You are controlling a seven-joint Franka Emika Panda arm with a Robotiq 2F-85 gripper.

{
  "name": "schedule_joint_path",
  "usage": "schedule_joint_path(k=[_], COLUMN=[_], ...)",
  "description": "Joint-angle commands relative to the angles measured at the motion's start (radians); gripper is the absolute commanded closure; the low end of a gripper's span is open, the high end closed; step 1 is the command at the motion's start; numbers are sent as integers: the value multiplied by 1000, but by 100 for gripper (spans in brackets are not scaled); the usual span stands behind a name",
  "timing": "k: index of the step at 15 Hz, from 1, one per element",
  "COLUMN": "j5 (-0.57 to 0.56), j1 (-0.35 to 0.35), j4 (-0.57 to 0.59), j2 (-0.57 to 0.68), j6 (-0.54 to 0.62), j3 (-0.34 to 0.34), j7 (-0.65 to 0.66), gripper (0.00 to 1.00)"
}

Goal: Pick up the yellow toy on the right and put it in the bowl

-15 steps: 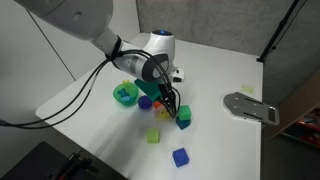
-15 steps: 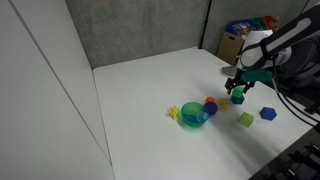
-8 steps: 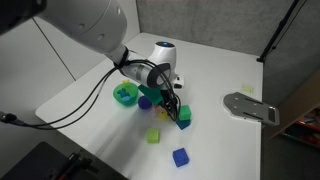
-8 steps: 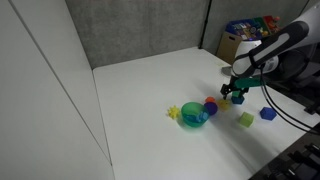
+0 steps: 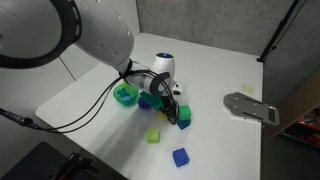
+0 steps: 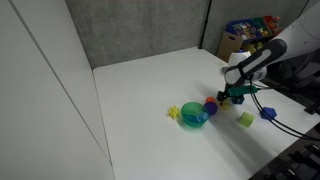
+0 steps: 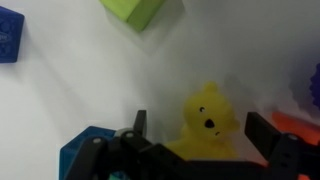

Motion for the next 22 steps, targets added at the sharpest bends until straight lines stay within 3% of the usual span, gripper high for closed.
schedule_joint_path(k=[1,2,4,9,14,22], j5=[5,3,4,3,-1,-43], j1=[25,29,34,46,55,103], j4=[71,79,93,99,59,8], j2=[49,54,63,69,-9,-209], j6=[-8,-8,-14,-27,-74,-179], j3=[-24,-28,-32,-40,-54,-73], j7=[30,32,35,46,48,68], gripper=[4,26,30,69,75,76])
